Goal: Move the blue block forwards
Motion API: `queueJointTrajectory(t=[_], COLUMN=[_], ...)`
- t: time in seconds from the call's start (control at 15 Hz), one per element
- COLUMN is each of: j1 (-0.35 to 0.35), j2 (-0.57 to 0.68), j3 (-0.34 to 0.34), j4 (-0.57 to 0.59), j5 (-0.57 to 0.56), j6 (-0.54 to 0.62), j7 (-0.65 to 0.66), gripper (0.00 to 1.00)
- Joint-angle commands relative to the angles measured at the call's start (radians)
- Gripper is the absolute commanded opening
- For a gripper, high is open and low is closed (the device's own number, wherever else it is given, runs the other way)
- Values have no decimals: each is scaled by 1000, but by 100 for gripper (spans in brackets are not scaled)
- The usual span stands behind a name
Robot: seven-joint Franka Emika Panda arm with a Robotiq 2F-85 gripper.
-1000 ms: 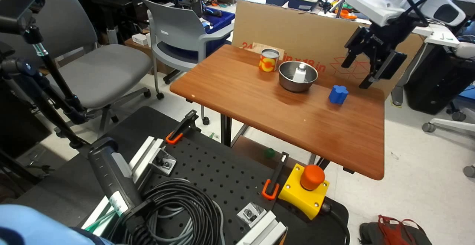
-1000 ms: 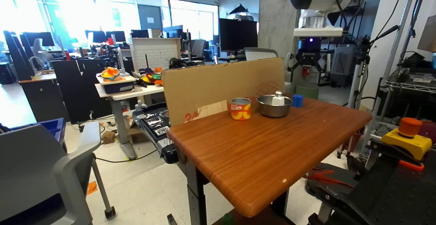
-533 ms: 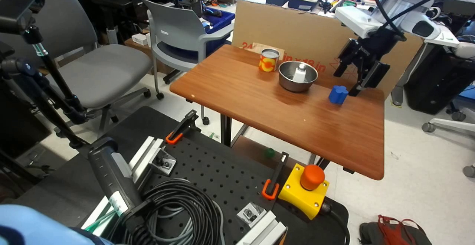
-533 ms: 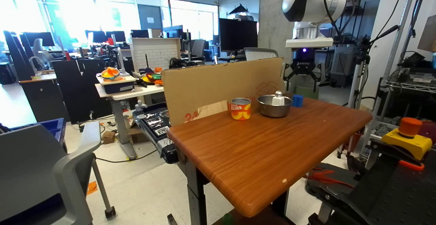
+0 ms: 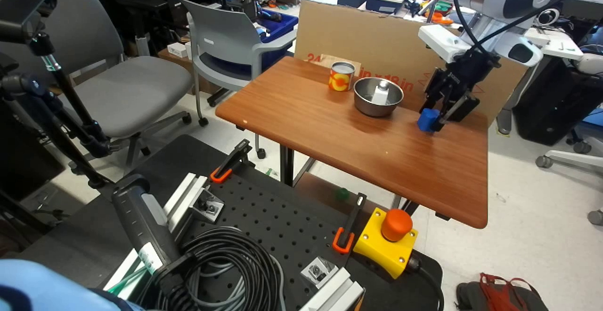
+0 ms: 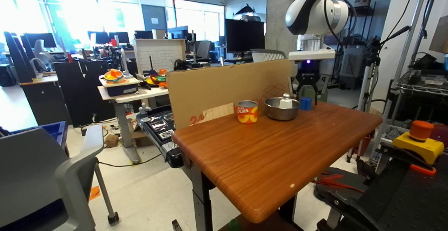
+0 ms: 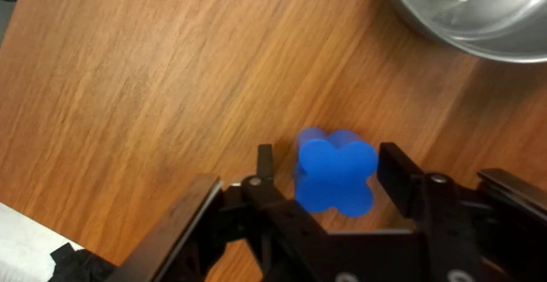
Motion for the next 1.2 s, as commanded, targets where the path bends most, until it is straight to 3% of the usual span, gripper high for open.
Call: queueJointTrajectory(t=[0.0, 0.13, 0.2, 0.73, 1.13], j1=[13, 14, 14, 32, 95], j2=[-2, -46, -96, -501, -736], j3=[-8, -7, -2, 58, 123], j4=[20, -13, -61, -449, -799], j5=[-15, -18, -18, -51, -174], j6=[25, 38, 52, 34, 63], j7=[18, -4, -35, -383, -506], gripper=[34, 19, 16, 16, 16])
